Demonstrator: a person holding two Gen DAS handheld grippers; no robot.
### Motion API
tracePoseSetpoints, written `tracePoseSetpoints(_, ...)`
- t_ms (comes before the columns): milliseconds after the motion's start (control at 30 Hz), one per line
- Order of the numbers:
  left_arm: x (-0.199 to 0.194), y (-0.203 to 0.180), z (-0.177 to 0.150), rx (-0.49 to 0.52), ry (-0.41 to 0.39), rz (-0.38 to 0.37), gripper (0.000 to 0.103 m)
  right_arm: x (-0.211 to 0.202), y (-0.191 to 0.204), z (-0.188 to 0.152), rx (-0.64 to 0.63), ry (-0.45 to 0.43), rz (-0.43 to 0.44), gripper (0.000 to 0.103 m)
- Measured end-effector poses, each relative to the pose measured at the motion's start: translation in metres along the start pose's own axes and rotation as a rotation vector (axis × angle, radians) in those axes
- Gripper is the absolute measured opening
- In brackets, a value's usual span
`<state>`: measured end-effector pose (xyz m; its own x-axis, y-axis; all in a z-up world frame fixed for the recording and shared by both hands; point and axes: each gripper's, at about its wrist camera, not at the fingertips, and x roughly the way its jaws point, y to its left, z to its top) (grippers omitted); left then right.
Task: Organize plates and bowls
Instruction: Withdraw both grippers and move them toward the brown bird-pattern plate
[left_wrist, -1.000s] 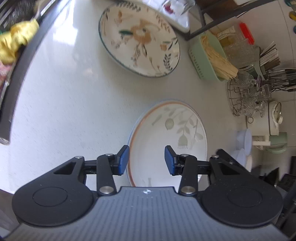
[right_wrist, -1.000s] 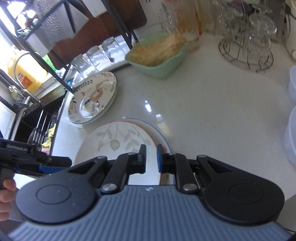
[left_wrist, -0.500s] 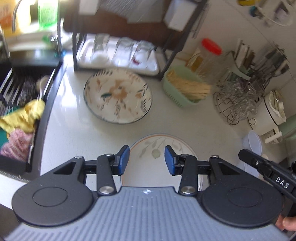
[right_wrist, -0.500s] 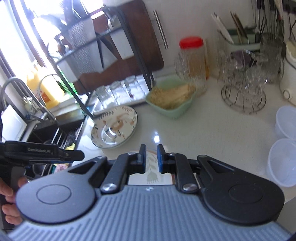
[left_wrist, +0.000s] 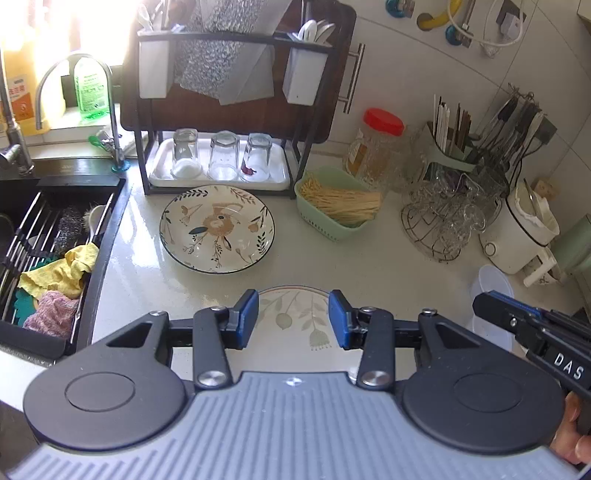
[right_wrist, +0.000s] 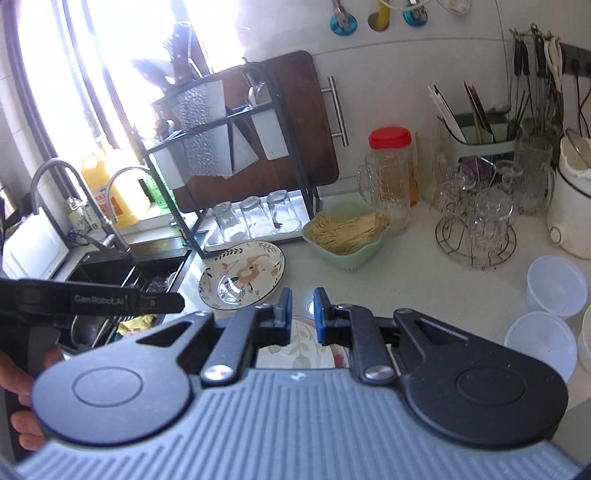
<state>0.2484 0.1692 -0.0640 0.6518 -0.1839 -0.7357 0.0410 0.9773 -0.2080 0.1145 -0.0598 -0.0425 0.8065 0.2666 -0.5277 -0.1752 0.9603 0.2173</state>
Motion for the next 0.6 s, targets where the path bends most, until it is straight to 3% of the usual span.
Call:
tracePoseSetpoints(300,-0.019,-0.027,-0.023,-0.016,-0.029,0.071,0.047,-0.016,-0.016,-0.012,-0.048,0.015,0.047,0.016)
tracePoseSetpoints(600,-0.024,-0.039,-0.045,-0.048,0.011,0.093,0.047,-0.019,-0.023,-0.021,-0.078,0.040,0.097,0.016)
